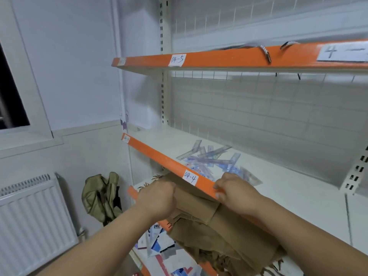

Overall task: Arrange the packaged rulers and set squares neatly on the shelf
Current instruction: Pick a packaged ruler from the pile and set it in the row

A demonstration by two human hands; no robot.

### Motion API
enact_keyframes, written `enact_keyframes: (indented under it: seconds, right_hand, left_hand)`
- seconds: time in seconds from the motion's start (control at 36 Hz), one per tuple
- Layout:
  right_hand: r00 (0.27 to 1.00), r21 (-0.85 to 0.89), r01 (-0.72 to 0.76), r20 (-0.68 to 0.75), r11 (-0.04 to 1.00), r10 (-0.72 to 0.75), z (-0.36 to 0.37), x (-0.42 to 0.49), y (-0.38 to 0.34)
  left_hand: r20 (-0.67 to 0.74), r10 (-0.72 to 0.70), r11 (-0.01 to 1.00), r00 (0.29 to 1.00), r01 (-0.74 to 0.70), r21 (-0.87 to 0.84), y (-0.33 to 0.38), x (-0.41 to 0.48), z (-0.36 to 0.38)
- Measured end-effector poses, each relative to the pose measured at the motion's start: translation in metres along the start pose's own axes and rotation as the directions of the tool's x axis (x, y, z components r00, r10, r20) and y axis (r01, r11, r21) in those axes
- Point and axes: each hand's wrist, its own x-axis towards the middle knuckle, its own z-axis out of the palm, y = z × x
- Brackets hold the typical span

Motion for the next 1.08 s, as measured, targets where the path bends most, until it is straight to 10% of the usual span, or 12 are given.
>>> enact_keyframes:
  seconds: [1.08]
  right_hand:
    - [0.962, -0.082, -0.255, 0.081, 0.963, 0.262, 0.029, 0.183, 0.074]
  left_hand:
    - [0.016, 0.406, 0.914, 0.914, -0.406, -0.025, -0.019, 0.264, 0.024]
